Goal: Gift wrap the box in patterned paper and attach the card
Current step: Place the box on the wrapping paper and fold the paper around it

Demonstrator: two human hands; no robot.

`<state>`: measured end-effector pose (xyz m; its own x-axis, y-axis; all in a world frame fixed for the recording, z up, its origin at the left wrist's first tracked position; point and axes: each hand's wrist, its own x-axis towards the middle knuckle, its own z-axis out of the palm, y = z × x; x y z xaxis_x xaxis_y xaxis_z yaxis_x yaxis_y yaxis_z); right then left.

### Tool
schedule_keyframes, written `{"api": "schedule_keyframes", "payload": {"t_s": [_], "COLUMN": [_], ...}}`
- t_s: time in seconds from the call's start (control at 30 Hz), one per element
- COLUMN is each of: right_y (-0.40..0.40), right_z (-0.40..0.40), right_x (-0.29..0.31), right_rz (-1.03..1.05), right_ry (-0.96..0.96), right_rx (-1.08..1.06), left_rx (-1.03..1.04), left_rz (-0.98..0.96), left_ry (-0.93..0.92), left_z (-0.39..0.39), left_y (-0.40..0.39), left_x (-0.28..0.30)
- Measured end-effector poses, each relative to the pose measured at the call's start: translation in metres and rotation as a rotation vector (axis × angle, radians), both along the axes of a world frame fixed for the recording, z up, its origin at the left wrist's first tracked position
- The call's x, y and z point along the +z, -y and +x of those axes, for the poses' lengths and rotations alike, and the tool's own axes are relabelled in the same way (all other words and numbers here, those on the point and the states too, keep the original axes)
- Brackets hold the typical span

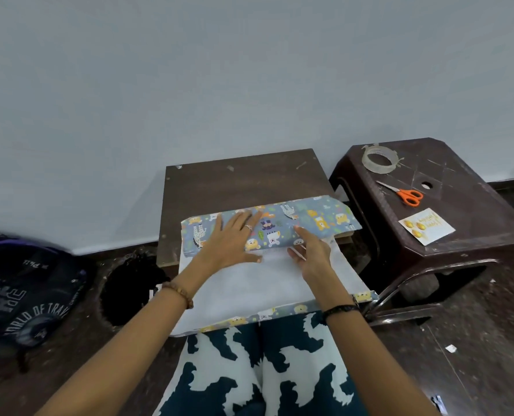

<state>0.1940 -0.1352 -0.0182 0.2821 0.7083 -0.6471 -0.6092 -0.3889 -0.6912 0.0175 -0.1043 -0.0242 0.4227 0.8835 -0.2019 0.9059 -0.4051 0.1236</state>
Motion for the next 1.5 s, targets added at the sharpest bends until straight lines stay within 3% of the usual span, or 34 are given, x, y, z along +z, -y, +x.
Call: {"api": "schedule_keyframes", "payload": {"t_s": [0.17,0.33,0.5,0.7,0.8,1.0,1.17,1.37,1.5], "right_y": [0.004,0.004,-0.008,-0.019,-0.011,-0.003,-0.001,-0.003,-0.006], "right_z": [-0.005,-0.003,-0.005,-0.016,-0.016,-0.021,-0.018,-0.01,-0.01], "right_x": [-0.013,-0.017,-0.011,-0.017,-0.028,-0.032,-0.033,-0.037,-0.037], "right_rz": [-0.083,-0.119,0.029,0.113,0.166,0.253,0.279,0.27,0.192], "right_ry": [0.003,-0.023,-0.223,-0.249,-0.252,-0.079,-0.109,-0.247,-0.257], "right_rx": [-0.135,-0.133,-0.061,0.073,0.071,0.252,0.228,0.109,0.067], "left_rx": [-0.023,-0.056,0.046,0.087,0.104,0.196,0.204,0.246,0.337], "left_rz": [0.238,0.277,0.285,0.458,0.431,0.343,0.153,0.172,0.017], "left_ry": [-0.122,-0.141,-0.103,-0.166,-0.173,-0.062,-0.087,-0.049,0.016], "left_z": [-0.004,-0.01,-0.014,-0.032,-0.031,-0.016,-0.021,-0.049,-0.04], "left_y": [0.024,0.022,0.016,0.015,0.017,0.023,0.028,0.033,0.035], "left_x": [-0.017,-0.02,-0.003,-0.009,-0.013,-0.017,-0.017,-0.019,-0.021]}}
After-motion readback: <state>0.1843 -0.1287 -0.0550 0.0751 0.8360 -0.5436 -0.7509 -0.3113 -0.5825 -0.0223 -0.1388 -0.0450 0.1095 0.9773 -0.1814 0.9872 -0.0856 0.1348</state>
